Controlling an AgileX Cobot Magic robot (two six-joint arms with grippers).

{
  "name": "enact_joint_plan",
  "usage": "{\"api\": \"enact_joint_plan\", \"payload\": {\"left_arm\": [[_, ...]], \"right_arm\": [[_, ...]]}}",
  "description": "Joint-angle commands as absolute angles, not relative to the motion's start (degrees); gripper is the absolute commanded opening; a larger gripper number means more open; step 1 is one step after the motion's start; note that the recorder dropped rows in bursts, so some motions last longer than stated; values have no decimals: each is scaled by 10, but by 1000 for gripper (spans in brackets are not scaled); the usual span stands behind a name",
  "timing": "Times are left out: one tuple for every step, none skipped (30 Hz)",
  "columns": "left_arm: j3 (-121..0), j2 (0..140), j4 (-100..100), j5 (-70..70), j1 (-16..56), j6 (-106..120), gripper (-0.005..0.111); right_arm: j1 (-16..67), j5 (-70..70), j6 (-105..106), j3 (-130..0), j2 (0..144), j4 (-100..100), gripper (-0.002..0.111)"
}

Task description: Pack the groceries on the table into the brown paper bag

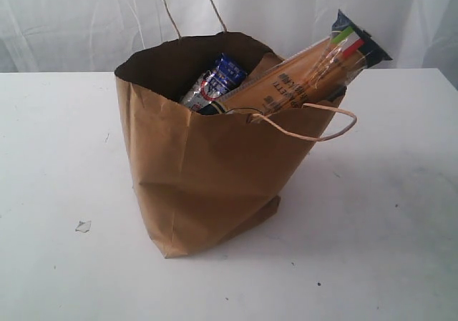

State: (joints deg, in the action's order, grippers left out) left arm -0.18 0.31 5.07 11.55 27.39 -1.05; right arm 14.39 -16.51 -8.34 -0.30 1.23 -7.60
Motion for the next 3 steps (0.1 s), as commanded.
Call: {"api": "enact_joint_plan", "payload": {"left_arm": [[0,0,55,118,274,-11,0],[0,0,55,118,274,-11,0],[0,0,55,118,274,-11,0]], "right_arm": [[142,-166,-76,0,8,-73,0],[142,-166,-76,0,8,-73,0],[142,-166,-76,0,8,-73,0]]}}
